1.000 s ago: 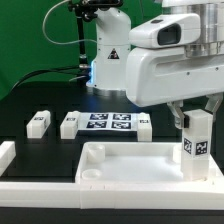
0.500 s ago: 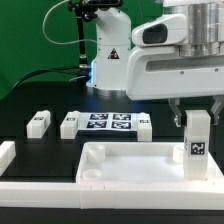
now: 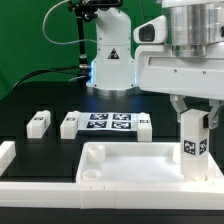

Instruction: Assemble desk

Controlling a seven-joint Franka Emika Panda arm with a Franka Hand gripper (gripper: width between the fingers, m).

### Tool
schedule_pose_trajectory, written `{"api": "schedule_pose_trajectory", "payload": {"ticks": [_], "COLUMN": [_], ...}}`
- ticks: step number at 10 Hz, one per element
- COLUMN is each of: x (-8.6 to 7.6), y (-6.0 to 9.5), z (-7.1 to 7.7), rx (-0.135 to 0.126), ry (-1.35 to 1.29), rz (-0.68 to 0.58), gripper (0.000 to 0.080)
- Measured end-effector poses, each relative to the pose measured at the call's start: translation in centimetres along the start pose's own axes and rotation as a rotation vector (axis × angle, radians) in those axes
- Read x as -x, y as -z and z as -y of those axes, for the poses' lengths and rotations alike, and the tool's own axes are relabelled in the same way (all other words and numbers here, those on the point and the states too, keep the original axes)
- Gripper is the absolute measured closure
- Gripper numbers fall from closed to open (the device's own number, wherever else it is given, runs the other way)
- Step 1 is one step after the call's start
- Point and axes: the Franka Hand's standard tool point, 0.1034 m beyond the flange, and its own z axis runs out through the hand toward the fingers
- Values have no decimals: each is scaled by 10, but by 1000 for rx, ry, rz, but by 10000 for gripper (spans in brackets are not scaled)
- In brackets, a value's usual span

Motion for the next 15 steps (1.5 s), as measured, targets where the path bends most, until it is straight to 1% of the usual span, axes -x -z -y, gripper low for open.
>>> {"api": "schedule_pose_trajectory", "payload": {"ticks": [3, 5, 6, 7, 8, 9, 10, 11, 12, 14, 15], "x": [3, 6, 7, 7, 7, 4, 5, 8, 11, 10, 9], "y": [0, -2, -2, -3, -3, -4, -3, -1, 0, -1, -1], "z": [1, 2, 2, 2, 2, 1, -1, 2, 4, 3, 2], "rx": [-7, -33, -32, -32, -35, -48, -27, -19, -28, -31, -20], "ry": [-225, -451, -423, -385, -378, -242, -23, 117, 139, 299, 461], "rz": [17, 43, 43, 43, 45, 33, 38, 44, 37, 36, 22], "gripper": [509, 509, 509, 437, 437, 251, 171, 171, 156, 151, 150]}}
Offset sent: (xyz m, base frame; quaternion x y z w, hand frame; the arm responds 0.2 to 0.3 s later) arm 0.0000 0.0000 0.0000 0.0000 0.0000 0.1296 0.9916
